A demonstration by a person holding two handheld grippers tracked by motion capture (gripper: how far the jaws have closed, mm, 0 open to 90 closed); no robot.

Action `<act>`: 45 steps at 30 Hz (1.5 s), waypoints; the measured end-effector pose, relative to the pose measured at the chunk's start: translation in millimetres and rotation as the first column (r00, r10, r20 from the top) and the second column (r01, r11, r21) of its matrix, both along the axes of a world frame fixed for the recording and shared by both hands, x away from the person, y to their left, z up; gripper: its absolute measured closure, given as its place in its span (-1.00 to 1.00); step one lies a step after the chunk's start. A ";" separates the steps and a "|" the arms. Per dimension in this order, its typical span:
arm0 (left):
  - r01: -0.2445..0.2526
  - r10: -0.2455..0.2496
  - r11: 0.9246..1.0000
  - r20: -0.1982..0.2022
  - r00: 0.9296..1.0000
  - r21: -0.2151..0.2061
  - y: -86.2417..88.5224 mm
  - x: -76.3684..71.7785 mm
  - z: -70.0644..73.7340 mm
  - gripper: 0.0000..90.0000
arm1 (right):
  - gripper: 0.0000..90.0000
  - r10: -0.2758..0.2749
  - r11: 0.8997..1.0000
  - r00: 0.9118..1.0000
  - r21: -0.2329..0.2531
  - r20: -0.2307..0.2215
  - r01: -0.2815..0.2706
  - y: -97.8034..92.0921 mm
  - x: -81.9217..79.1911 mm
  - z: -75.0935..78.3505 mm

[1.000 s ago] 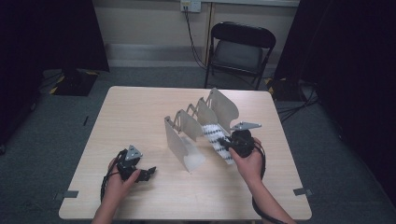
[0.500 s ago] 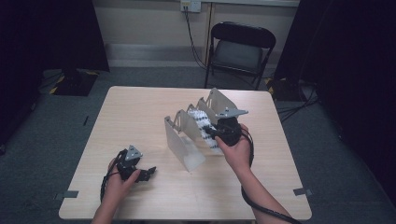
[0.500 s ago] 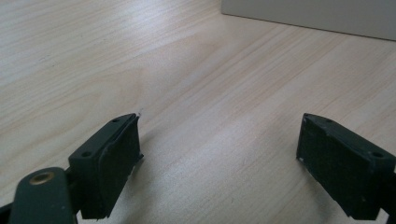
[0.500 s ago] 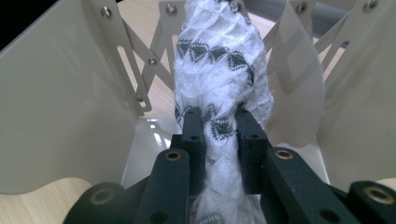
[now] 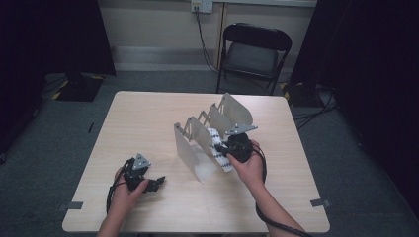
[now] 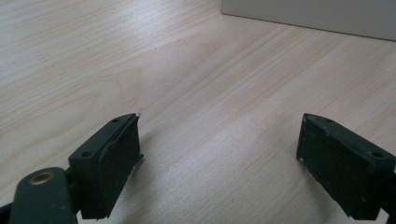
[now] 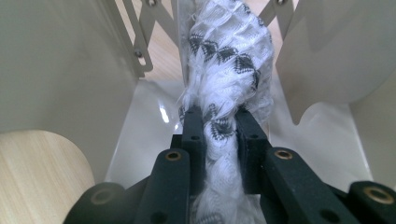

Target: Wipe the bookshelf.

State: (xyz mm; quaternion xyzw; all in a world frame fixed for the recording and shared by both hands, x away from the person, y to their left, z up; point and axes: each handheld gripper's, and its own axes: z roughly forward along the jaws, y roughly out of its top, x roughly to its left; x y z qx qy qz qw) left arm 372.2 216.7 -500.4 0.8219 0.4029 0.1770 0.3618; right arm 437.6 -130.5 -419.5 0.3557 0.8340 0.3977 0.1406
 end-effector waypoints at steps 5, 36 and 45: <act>0.000 0.000 1.000 -0.001 1.000 -0.002 -0.1 0.0 0.0 -0.71 | 0.72 0.002 1.000 0.999 -0.011 -0.032 -0.002 -0.2 2.6 -17.8; -0.001 0.001 1.000 0.000 1.000 0.001 -0.1 -0.1 0.0 -0.70 | 0.68 -0.075 0.993 0.994 -0.091 -0.076 0.068 -37.6 -18.6 -56.7; -0.001 0.001 1.000 0.000 1.000 0.000 -0.1 -0.1 0.0 -0.71 | 0.70 -0.039 0.999 0.999 -0.011 0.014 0.039 -23.4 -7.3 4.3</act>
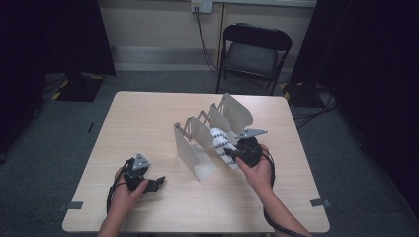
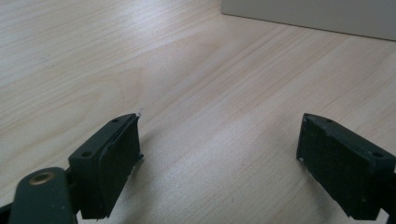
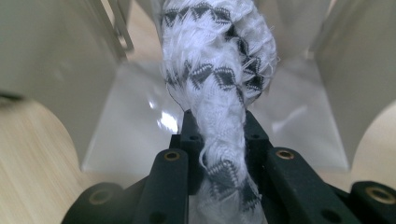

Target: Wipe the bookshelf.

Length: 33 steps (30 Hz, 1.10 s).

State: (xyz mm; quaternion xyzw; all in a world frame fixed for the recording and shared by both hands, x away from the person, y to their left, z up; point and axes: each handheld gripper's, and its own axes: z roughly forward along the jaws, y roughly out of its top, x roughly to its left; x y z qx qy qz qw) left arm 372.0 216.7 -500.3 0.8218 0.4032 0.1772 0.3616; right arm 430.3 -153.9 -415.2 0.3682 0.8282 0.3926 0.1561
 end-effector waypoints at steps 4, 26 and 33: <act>0.000 0.000 1.000 0.000 1.000 0.000 0.1 0.1 0.0 -0.71 | 0.70 0.013 0.999 0.999 0.035 0.051 -0.014 10.2 8.1 28.3; 0.001 -0.001 1.000 0.000 1.000 0.000 0.1 0.1 0.0 -0.71 | 0.70 0.081 0.996 0.996 -0.029 -0.029 -0.081 26.1 21.1 -5.2; 0.000 0.000 1.000 0.000 1.000 0.000 0.0 0.1 0.0 -0.71 | 0.70 0.082 0.995 0.993 -0.055 -0.083 -0.087 29.2 14.2 -39.5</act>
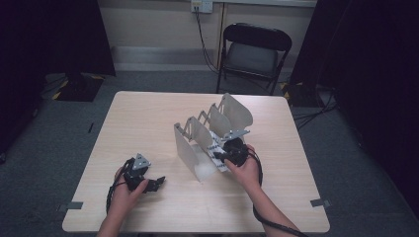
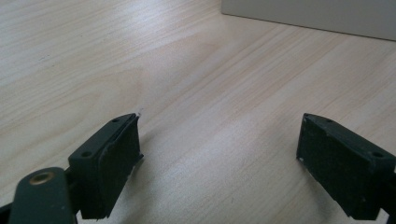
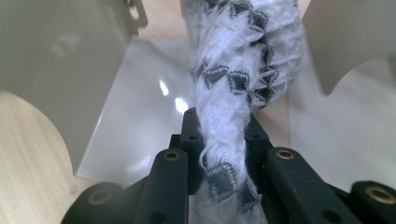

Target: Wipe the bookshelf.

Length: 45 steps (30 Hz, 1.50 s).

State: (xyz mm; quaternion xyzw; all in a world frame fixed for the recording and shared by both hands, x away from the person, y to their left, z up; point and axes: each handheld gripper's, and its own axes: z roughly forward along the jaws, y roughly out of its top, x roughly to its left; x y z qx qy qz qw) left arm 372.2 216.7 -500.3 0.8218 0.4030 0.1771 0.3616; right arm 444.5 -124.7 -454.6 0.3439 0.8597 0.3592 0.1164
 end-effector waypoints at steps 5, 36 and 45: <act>0.000 0.000 1.000 0.000 1.000 0.000 0.0 0.0 0.0 -0.71 | 0.70 -0.016 1.000 0.999 -0.010 -0.034 0.015 0.8 -3.2 -18.6; 0.001 -0.001 1.000 -0.001 1.000 -0.002 0.0 0.0 0.0 -0.71 | 0.70 -0.089 0.996 0.995 0.028 0.045 0.088 5.0 21.9 36.3; 0.001 -0.001 1.000 -0.003 1.000 -0.004 -0.1 0.0 -0.1 -0.71 | 0.70 -0.088 0.996 0.996 -0.011 -0.017 0.088 4.9 17.4 -1.1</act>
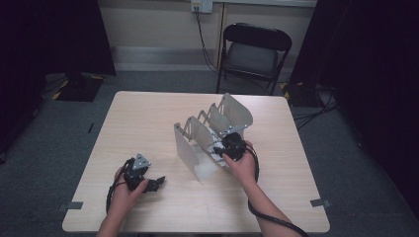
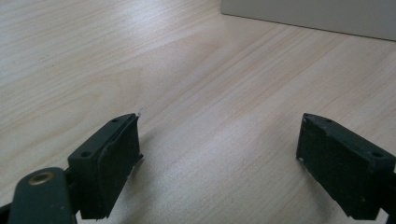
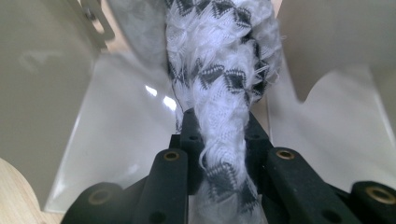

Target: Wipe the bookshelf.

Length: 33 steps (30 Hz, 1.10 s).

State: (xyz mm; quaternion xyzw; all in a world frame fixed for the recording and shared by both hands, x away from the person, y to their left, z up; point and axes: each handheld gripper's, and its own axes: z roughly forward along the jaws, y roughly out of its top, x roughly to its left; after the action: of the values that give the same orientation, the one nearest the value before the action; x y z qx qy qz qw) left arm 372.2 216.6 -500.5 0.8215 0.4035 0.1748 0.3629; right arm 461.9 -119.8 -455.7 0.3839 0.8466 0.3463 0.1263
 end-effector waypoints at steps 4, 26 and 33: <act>0.000 0.000 1.000 0.001 1.000 0.002 0.1 0.0 0.1 -0.71 | 0.70 -0.005 1.000 1.000 -0.006 -0.028 0.005 -2.8 -4.3 -13.5; -0.001 0.001 1.000 0.003 1.000 0.005 0.1 0.0 0.1 -0.71 | 0.28 0.006 0.999 1.000 -0.041 0.029 -0.005 -21.1 -31.7 -28.9; -0.001 0.001 1.000 0.003 1.000 0.004 0.1 0.0 0.1 -0.71 | 0.77 -0.018 1.000 0.999 -0.005 0.029 0.018 -24.1 -29.3 -15.6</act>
State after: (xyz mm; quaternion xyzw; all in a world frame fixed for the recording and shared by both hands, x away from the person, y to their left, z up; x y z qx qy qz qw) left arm 372.2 216.7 -500.3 0.8220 0.4029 0.1770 0.3616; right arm 432.6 -143.9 -471.3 0.3859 0.8421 0.3485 0.1428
